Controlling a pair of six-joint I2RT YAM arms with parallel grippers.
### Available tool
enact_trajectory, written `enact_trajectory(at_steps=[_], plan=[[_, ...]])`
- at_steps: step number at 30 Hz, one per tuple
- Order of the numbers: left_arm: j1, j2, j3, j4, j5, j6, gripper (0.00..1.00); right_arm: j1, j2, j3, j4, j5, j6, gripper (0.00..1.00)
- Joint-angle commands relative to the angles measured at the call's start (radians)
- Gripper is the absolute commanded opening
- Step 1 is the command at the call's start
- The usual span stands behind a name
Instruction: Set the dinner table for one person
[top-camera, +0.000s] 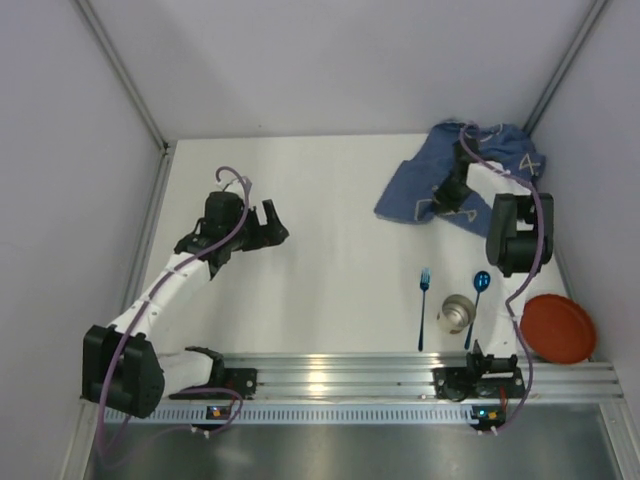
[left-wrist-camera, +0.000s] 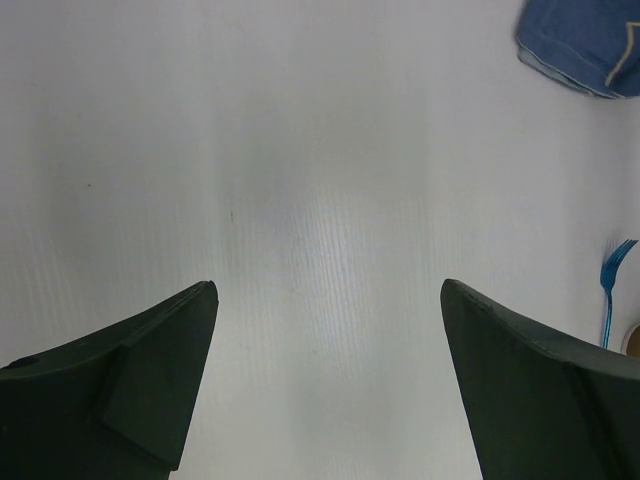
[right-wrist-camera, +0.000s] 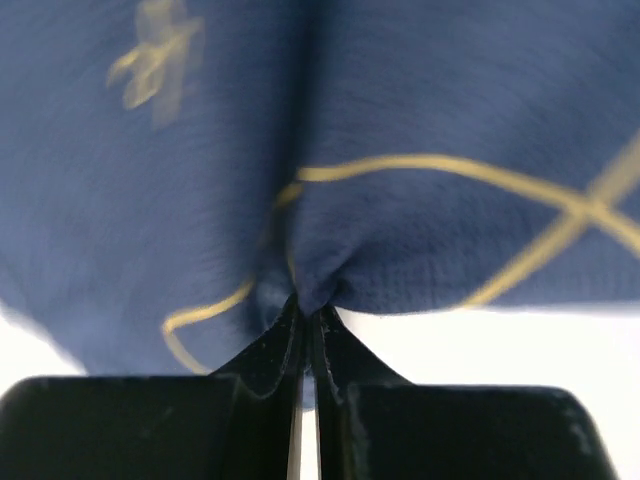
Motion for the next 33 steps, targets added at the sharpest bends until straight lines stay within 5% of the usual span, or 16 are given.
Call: enact_trajectory(at_steps=[1, 4, 6, 7, 10, 18, 23, 33], plan=[[0.001, -0.044, 0.055, -0.019, -0.031, 0.052, 0.99, 0.230, -0.115, -0.016, 0.218, -0.297, 0.248, 0.00], [0.003, -0.049, 0.077, -0.046, -0.042, 0.068, 0.98, 0.402, -0.028, 0.094, 0.541, -0.489, 0.416, 0.00], [0.003, -0.061, 0.083, -0.058, -0.043, 0.075, 0.98, 0.478, 0.116, 0.358, 0.554, -0.541, 0.459, 0.81], [0.003, -0.065, 0.083, -0.062, -0.043, 0.083, 0.99, 0.495, 0.150, 0.433, 0.554, -0.541, 0.484, 0.99], [0.003, -0.092, 0.084, -0.103, -0.047, 0.097, 0.98, 0.517, 0.189, 0.521, 0.608, -0.541, 0.525, 1.00], [0.003, -0.115, -0.007, -0.098, -0.076, 0.069, 0.98, 0.437, -0.097, 0.029, 0.696, -0.535, 0.399, 1.00], [0.003, -0.027, -0.015, -0.075, -0.116, 0.077, 0.99, 0.368, -0.254, -0.213, 0.537, -0.486, 0.266, 1.00], [0.003, 0.102, 0.051, -0.123, -0.068, 0.043, 0.98, 0.338, -0.244, -0.227, 0.106, -0.118, 0.031, 1.00]])
